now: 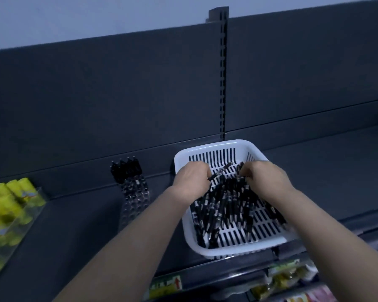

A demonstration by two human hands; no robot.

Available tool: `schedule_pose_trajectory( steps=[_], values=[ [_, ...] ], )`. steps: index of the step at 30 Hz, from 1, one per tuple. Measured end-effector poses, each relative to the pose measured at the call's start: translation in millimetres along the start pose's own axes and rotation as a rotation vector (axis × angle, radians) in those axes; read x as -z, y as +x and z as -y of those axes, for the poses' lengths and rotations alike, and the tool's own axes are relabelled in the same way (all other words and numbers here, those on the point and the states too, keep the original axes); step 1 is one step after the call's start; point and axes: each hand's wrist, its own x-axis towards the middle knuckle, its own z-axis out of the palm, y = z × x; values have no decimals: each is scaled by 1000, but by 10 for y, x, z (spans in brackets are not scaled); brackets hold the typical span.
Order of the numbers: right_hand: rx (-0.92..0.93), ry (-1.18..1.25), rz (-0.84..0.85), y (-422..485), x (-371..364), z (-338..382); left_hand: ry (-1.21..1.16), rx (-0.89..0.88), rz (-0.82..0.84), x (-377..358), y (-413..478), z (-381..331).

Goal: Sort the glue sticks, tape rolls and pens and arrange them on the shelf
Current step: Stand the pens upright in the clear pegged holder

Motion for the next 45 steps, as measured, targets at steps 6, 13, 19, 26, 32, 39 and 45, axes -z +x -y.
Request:
schedule_pose_trajectory(
  steps=[6,13,19,26,32,39,45],
  values=[
    [7,101,37,24,2,-209,-12,81,114,-304,174,-280],
    [37,106,105,72,6,-211,3,138,120,-327,270,-374],
    [57,107,185,324,-125,9,-191,161,-153,24,268,-163],
    [-27,-39,365,518,-291,241,-382,195,-307,84,132,93],
    [-152,232,271,530,-92,266,-456,170,-406,233,62,193],
    [10,416,-20,393,549,844,-481,84,-609,735,-98,466],
    [213,609,-175,280,678,1557,-305,115,-691,1025,-331,1001]
  ],
)
